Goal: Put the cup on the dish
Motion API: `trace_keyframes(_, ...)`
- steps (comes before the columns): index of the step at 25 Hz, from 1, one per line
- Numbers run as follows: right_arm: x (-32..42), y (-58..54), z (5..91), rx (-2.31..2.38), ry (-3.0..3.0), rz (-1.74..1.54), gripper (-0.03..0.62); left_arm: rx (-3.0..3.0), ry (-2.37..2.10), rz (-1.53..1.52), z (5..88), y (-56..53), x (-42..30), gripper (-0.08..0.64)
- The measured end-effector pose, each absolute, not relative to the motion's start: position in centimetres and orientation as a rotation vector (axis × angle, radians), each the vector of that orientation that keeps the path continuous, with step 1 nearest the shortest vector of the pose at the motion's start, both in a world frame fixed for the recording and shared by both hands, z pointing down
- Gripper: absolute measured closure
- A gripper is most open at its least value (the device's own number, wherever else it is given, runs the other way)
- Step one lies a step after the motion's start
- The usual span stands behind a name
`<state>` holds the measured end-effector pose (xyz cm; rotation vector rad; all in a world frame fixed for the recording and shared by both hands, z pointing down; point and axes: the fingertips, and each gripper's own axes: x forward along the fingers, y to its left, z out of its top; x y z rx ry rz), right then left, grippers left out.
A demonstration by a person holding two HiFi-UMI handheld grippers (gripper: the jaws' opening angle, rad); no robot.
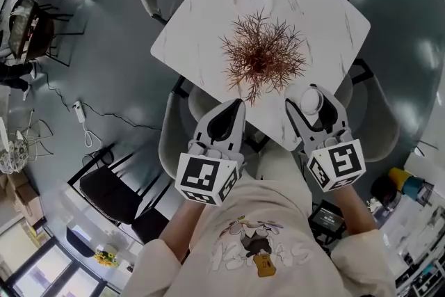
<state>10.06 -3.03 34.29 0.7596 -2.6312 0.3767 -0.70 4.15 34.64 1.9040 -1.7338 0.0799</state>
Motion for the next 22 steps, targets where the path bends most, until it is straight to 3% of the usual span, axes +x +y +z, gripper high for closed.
trace_keyframes(22,5.5,-12.6,32.5,0.640,-2.712,0.285,0.327,1.893,-1.786,0.059,33.5,-3.7,-2.8,0.557)
